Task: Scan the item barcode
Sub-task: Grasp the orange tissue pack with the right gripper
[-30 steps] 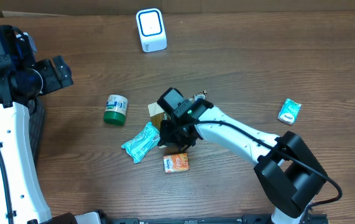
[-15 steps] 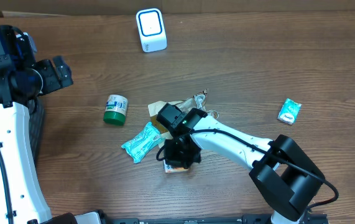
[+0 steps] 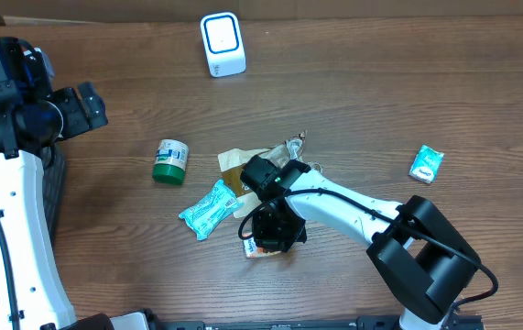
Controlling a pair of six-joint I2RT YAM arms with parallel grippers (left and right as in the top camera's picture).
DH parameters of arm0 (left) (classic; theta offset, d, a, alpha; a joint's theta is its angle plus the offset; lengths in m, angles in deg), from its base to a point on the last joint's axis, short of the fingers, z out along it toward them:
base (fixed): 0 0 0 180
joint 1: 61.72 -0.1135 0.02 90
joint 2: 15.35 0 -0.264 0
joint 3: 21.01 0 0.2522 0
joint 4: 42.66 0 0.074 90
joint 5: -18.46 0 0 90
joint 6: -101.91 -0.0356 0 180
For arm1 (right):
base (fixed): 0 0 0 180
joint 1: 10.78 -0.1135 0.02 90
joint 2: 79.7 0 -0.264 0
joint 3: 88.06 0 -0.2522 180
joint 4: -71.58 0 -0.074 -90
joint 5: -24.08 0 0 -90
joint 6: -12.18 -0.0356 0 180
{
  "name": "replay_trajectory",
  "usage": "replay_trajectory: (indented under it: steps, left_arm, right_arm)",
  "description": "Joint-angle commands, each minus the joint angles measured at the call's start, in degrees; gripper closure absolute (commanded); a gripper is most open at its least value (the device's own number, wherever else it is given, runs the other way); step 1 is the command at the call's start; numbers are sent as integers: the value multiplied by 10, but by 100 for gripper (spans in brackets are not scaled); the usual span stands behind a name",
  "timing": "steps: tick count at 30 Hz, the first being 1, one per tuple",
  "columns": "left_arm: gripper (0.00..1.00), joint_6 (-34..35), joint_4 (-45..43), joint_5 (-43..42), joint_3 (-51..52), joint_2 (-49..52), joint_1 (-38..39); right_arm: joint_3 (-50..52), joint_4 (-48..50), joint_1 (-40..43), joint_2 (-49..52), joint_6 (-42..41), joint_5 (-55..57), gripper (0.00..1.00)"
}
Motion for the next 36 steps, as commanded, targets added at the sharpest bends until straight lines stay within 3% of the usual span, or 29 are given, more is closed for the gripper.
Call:
replay_trajectory:
  steps: [1,6,13,17,22,26,36]
  left_arm:
    - [0,-3,-2,3,1,-9,0]
    - [1,-3,-2,3,1,-9,0]
    - [0,-3,-2,3,1,-9,0]
    - [0,-3,-2,3,1,-9,0]
    - [0,-3,-2,3,1,-9,0]
    - [0,-3,-2,3,1,-9,0]
    - [0,-3,-2,3,1,-9,0]
  right_arm:
    - [5,-13,10,-10,-4,8,92]
    - [5,-35,47,-10,32,63,92]
    - [2,3,99,-10,291,140,87]
    - [-19,4,115,-10,363,143,87]
    - [-92,-26,118,-10,356,88,88]
    - [-109,-4,113,-10,268,13,95]
    - [-33,68,84,-10,49,38,96]
